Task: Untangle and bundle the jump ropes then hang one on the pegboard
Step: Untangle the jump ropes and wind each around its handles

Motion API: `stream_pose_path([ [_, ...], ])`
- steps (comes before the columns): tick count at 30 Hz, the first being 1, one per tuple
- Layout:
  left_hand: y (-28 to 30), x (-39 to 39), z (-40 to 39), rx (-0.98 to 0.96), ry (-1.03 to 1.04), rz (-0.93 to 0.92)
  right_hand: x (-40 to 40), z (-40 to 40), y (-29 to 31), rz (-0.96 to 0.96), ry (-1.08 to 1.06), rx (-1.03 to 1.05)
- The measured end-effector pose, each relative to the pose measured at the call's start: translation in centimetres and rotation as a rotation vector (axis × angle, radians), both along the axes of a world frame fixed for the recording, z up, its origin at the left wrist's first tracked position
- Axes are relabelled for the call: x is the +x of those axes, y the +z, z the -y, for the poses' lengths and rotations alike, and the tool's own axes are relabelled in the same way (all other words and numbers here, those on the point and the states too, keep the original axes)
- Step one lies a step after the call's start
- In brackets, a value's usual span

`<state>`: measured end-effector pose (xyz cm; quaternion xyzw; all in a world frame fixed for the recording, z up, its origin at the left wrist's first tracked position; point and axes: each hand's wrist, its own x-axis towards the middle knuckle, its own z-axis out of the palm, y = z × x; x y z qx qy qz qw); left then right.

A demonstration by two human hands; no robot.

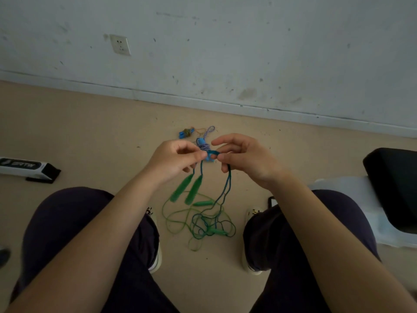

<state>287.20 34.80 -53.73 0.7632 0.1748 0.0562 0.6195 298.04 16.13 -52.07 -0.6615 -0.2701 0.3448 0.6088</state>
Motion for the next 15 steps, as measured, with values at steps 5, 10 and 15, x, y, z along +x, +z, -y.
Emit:
stream_pose_path([
  [5,0.1,0.0,0.2,0.044,-0.117,0.065,-0.2,-0.1,0.1,0.025,0.1,0.025],
  [10,0.5,-0.1,0.5,-0.044,-0.196,0.015,-0.3,-0.3,0.2,0.068,0.015,-0.008],
  [15,0.7,-0.3,-0.5,-0.087,-0.239,-0.042,0.7,0.3,0.9,0.159,-0.211,-0.004],
])
